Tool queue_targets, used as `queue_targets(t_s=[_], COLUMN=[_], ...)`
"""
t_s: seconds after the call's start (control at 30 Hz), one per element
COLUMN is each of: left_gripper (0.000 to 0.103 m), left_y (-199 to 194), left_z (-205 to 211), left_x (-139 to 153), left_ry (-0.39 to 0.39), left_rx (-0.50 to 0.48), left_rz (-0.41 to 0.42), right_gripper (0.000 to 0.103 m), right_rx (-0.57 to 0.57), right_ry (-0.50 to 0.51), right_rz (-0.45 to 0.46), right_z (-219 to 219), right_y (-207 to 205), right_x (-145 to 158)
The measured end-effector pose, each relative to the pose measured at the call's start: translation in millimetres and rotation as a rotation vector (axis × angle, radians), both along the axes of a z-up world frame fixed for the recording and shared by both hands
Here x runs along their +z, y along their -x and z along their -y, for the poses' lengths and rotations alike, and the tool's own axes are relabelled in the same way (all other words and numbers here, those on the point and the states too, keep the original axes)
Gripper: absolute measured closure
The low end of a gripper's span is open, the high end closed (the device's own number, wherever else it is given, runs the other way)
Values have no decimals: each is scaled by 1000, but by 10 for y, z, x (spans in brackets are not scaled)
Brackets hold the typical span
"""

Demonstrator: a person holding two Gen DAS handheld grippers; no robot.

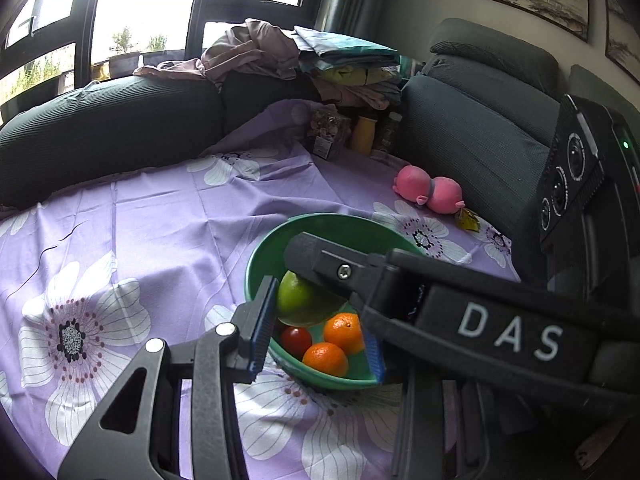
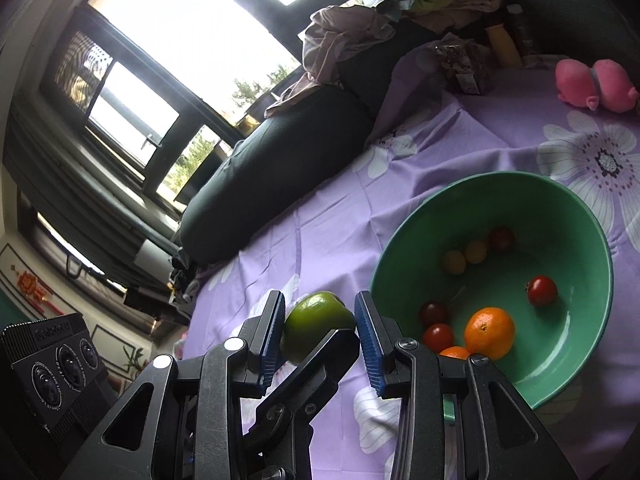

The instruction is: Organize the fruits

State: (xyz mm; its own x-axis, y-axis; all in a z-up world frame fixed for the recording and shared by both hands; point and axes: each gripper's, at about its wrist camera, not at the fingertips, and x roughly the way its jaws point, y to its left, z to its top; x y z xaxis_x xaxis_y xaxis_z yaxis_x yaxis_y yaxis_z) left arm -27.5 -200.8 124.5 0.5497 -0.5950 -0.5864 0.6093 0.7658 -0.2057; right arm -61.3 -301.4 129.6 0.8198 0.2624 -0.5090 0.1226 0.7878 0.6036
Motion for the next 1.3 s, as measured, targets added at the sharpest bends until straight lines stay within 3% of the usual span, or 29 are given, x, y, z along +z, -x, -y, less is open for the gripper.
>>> queue_targets(t_s=[0.53,1.3], left_gripper=[65,65], left_y=[-181,-319], left_z=[555,705], left_x=[-291,-548], left_ry=[-4,9], left_rx=[-172,-217], left_rz=[-110,-238], right_gripper=[63,63], right_rx=[-180,-236], right_ry=[-9,-3], right_rz=[-101,-230], right_z=[501,649], right_y=[86,19], right_x=[-208,-407])
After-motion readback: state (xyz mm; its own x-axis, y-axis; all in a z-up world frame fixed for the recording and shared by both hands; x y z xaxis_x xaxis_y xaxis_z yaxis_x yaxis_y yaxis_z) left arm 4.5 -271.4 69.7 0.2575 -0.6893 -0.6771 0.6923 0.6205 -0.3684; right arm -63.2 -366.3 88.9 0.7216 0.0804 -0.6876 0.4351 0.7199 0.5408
